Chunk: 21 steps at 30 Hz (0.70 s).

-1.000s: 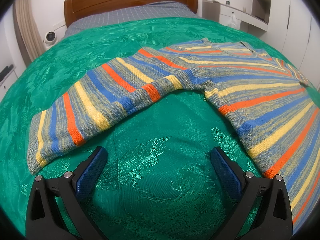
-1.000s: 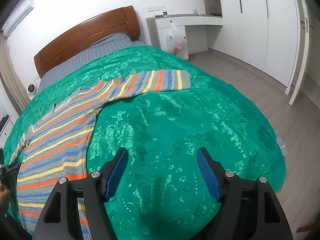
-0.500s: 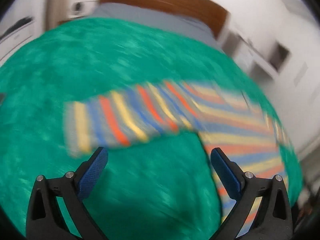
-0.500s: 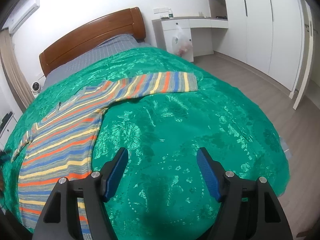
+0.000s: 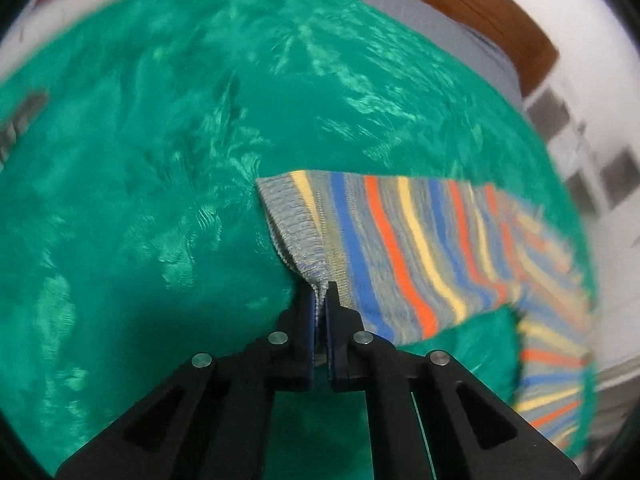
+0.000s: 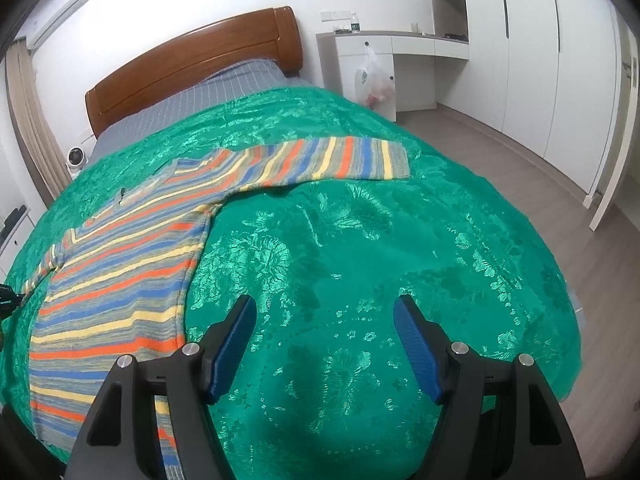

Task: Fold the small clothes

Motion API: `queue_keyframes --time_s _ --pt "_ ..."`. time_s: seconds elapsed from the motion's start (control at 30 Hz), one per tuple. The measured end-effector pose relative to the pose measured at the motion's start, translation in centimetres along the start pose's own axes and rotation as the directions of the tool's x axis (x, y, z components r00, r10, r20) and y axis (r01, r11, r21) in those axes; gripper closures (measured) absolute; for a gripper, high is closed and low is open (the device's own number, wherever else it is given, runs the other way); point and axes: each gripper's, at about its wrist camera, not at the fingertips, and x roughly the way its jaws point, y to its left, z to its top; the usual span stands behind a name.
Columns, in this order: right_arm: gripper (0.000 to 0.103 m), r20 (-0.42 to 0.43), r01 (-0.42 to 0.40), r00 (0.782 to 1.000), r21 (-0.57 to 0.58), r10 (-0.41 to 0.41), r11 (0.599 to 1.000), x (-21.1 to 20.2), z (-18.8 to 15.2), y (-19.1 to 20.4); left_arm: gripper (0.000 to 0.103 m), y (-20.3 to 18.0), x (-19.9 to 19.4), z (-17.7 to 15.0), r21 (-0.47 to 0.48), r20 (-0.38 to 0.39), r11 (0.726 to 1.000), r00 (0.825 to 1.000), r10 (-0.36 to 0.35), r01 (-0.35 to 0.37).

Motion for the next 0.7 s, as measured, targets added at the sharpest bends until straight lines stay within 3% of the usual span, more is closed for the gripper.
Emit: queue_keyframes --time_s 0.1,0.2,0.37,0.47,0.53,0.6,0.7 --pt "0.032 0.013 -0.001 1.0 0.01 0.001 1.0 -0.3 0.0 -0.2 0.102 0.9 -1.0 -1.0 -0.069 0.021 0.996 0.998 0.06 -0.058" --pt "0.032 0.011 -0.003 1.0 0.028 0.002 1.0 -0.2 0.0 -0.7 0.102 2.5 -0.1 -1.7 -0.136 -0.002 0.989 0.998 0.058 -0.058" --pt "0.032 0.002 -0.009 1.0 0.051 0.009 0.999 0.0 -0.1 -1.2 0.099 1.7 0.1 -1.7 -0.126 0.014 0.988 0.995 0.094 -0.091" --pt "0.032 0.012 -0.032 0.999 0.079 0.031 0.996 -0.4 0.1 -1.8 0.084 1.7 -1.7 -2.3 -0.134 0.022 0.988 0.997 0.074 -0.071" --pt "0.032 -0.019 -0.073 0.997 0.086 0.075 0.994 -0.6 0.4 -1.9 0.057 0.6 -4.2 -3.7 -0.076 0.045 0.996 0.997 0.056 -0.052" --pt "0.032 -0.075 -0.131 0.988 0.056 0.135 0.99 -0.9 0.5 -1.4 0.045 -0.9 -7.2 -6.4 0.026 0.048 1.0 0.999 -0.017 0.015" --pt "0.032 -0.226 -0.267 0.94 -0.02 0.255 0.964 -1.2 -0.2 0.3 0.042 -4.3 -9.7 -11.7 0.181 -0.064 0.969 0.985 -0.161 0.17"
